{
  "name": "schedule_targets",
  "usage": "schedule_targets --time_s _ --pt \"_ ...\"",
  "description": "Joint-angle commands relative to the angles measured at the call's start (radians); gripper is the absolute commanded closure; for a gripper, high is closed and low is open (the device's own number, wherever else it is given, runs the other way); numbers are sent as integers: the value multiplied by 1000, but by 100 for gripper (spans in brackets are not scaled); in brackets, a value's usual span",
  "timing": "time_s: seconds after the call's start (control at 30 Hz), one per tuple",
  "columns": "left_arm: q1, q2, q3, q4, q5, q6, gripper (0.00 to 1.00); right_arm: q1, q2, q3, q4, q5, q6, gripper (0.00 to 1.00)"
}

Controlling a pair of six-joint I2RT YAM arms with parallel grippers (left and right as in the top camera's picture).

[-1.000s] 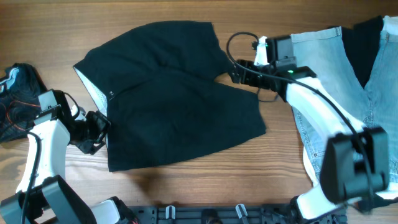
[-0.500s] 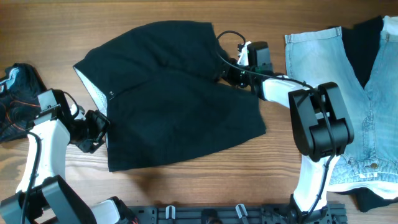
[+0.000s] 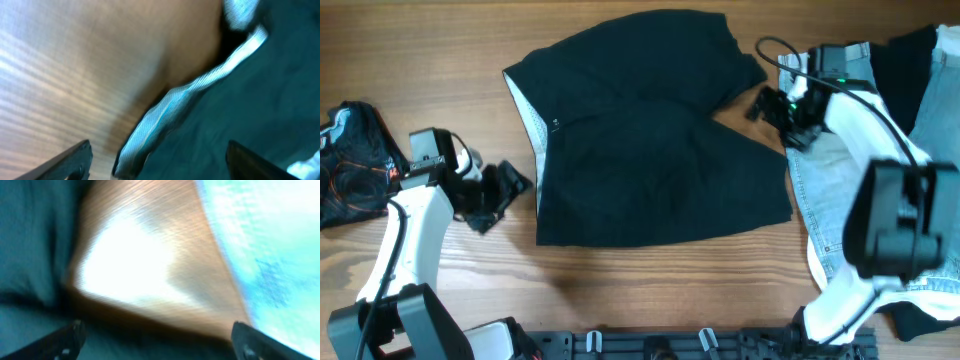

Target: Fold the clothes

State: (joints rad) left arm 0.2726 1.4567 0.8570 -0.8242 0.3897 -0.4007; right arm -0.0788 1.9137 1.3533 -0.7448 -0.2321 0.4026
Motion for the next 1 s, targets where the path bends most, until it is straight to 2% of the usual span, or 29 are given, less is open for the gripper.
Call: schedule_targets --time_s 0.0,0.07,0.1,0.17,0.23,0.4,0.47,0.53,0.57,0.63,0.77,0.83,0.9,0.97 --pt "-2 1 6 -143 14 1 11 -21 -204 11 -189 149 -30 0" --pt "-2 1 4 -201 14 0 12 -21 -269 6 -348 139 90 0" --pt "-3 1 -8 -206 14 -18 15 -21 -296 -11 -402 125 164 0" --pt "-5 1 -58 -185 14 -78 20 -21 -340 -69 -407 36 204 0" --pt "-39 1 -115 -105 50 -79 23 -21 -364 -134 -389 17 229 0" --pt "-210 1 -197 98 62 -146 20 -20 -366 -225 -357 -6 224 0" --pt "-285 1 -197 132 28 -241 25 -20 -365 -256 -348 -13 223 0" --pt "-320 1 -197 101 -18 -312 25 -20 -366 -271 -348 -13 220 0" --pt "-332 1 -197 67 -25 -339 22 -20 -365 -279 -339 -13 220 0" --pt "-332 1 -197 26 -24 -350 17 -20 -365 -283 -329 -13 217 0" --pt "-331 1 -197 -33 -29 -369 16 -20 -365 -283 -317 -13 199 0" --pt "-332 1 -197 17 -134 -419 17 -20 -365 -283 -310 -13 199 0" --pt "-334 1 -197 39 -266 -470 23 -20 -365 -283 -309 -13 199 0" --pt "-339 1 -197 59 -276 -484 33 -20 -365 -283 -310 -13 195 0"
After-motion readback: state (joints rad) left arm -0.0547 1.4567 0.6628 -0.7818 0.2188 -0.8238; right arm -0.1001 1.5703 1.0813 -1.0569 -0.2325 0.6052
